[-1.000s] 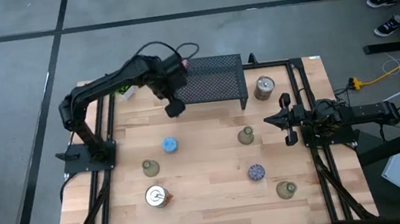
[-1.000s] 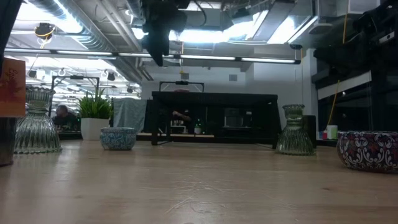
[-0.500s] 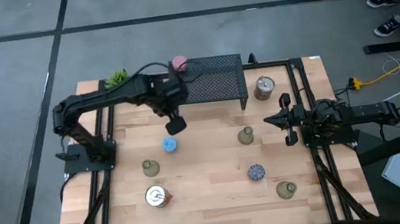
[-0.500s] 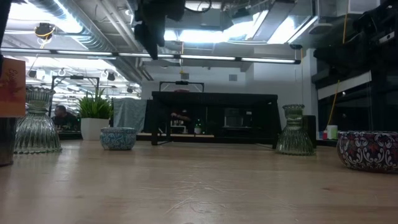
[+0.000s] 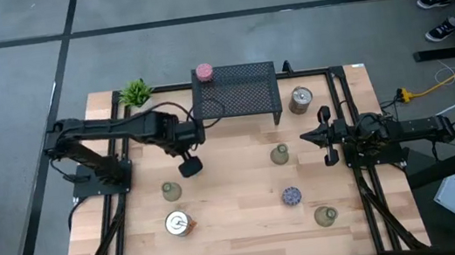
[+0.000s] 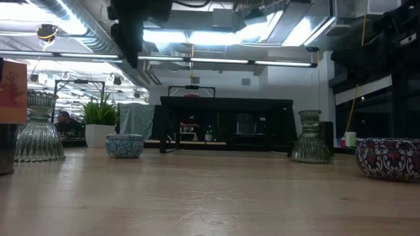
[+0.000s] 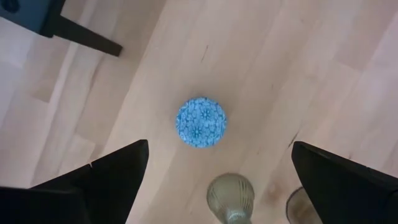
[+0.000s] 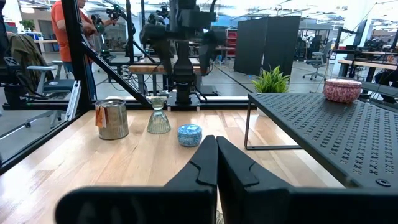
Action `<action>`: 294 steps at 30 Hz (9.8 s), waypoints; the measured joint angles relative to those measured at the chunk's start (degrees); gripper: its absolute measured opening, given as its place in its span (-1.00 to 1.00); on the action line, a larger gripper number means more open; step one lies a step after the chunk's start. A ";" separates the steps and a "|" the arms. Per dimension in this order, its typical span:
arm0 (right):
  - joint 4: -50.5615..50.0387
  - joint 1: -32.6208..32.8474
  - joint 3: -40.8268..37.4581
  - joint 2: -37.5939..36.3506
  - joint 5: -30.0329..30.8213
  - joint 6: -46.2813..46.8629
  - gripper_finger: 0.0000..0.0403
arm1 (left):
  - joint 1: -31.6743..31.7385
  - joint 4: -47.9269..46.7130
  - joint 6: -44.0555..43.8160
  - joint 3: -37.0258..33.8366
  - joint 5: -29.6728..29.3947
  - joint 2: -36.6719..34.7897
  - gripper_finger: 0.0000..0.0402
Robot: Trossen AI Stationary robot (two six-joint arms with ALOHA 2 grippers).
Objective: Pick & Place candle stick holders
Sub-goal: Put the blue patterned scented candle on the shelf
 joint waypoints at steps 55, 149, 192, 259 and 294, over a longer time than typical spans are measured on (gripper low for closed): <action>0.00 -0.01 0.00 0.00 0.02 -0.01 -1.00 | 1.75 2.93 -2.98 -3.04 2.95 15.99 0.99; 0.02 0.00 0.00 0.00 0.02 -0.02 -1.00 | 2.71 16.09 -6.61 -14.68 4.90 15.79 0.92; 0.02 0.00 0.01 0.00 0.01 -0.01 -1.00 | 2.69 7.71 -6.51 -9.25 6.37 15.70 0.48; 0.00 -0.01 0.01 0.00 0.01 -0.01 -1.00 | 27.65 -8.88 -2.46 26.17 -1.06 17.50 0.48; 0.01 -0.02 0.00 0.00 0.02 -0.02 -1.00 | 30.12 -8.69 -3.50 35.48 -5.28 29.91 0.48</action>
